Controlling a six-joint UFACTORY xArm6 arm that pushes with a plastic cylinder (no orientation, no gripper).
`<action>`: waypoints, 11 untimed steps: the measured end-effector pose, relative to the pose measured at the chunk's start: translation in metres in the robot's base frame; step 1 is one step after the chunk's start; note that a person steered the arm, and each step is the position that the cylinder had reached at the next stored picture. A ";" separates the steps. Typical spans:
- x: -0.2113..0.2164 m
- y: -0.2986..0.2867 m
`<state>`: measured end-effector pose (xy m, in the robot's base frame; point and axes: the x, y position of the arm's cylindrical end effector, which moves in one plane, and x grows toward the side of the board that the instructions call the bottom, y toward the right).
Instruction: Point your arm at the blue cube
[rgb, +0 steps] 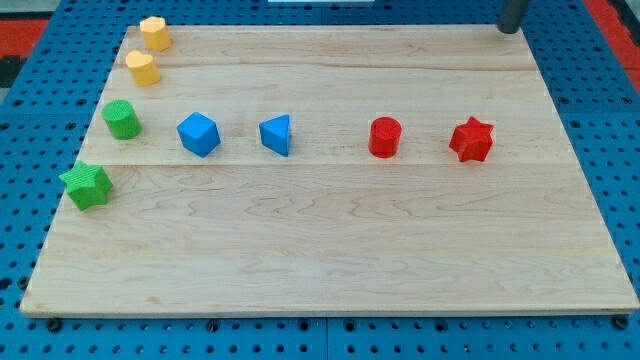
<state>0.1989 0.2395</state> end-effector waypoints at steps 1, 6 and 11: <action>-0.007 -0.023; 0.091 -0.089; 0.156 -0.415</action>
